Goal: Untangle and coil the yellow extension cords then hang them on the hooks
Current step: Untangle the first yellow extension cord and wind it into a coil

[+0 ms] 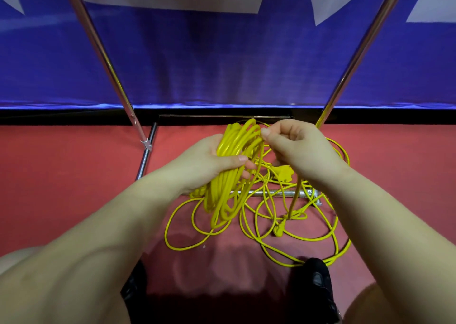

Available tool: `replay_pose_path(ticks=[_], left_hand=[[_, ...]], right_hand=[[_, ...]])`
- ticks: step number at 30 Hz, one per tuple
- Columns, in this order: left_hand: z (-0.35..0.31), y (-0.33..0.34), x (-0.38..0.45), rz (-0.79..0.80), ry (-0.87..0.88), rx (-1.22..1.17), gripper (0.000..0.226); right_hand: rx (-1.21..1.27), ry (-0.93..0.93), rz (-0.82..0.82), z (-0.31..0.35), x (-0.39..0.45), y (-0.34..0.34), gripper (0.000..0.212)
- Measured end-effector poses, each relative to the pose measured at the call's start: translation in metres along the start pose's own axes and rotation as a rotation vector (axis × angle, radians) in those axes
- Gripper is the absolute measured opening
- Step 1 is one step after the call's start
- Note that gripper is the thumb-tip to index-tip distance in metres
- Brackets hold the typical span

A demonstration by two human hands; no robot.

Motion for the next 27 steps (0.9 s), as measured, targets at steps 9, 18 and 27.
replay_pose_path(ticks=[9, 18, 27], left_hand=[[-0.005, -0.009, 0.006, -0.233, 0.005, -0.175, 0.013], [-0.011, -0.035, 0.017, -0.405, 0.005, -0.237, 0.008], [-0.002, -0.045, 0.022, -0.433, -0.132, -0.353, 0.014]], right_hand=[[-0.554, 0.102, 0.214, -0.029, -0.001, 0.003, 0.025], [-0.504, 0.01, -0.093, -0.037, 0.011, -0.006, 0.022], [-0.203, -0.093, -0.337, -0.019, 0.015, -0.022, 0.01]])
Point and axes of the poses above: each hand's wrist, its own x-axis towards the middle knuckle, its own y-axis out of the palm, z = x × y, the point moved 4 cm from there along x, towards the middle knuckle, and after that the axes turned 14 degrees about -z, right-handed, at the moved point
